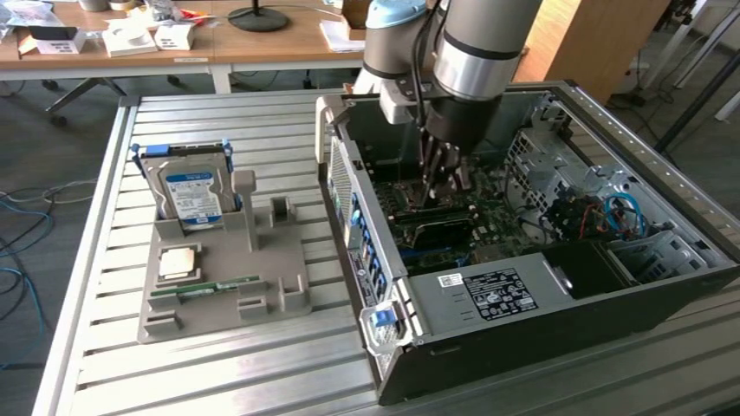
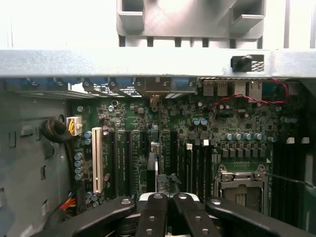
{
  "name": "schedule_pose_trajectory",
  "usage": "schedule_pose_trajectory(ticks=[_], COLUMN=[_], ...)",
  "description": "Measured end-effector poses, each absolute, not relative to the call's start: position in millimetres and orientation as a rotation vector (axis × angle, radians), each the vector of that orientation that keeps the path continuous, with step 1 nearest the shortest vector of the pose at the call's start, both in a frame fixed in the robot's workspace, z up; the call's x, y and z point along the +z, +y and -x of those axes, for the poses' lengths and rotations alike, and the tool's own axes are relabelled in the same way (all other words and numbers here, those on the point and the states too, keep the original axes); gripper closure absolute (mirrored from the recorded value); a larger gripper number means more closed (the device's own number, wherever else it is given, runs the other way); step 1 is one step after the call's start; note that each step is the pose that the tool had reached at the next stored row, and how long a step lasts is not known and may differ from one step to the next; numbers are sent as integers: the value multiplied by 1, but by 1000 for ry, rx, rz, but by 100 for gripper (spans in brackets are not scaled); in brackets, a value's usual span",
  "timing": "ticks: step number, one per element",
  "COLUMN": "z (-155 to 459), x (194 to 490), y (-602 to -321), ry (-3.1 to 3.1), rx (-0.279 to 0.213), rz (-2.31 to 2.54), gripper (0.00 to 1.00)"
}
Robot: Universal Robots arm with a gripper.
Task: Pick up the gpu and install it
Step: 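Press down on the gpu until it lock into place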
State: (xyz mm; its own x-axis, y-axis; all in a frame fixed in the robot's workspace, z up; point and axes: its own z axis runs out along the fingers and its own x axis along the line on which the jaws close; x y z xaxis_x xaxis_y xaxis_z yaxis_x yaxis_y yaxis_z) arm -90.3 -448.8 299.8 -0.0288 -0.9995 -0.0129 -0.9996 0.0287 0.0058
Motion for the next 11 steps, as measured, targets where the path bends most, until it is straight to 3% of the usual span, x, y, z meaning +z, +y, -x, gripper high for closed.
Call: schedule_pose_trajectory(ticks=[11], z=[90], x=[305], y=[-449], ry=[2249], rx=[21], rz=[2186], gripper=[89])
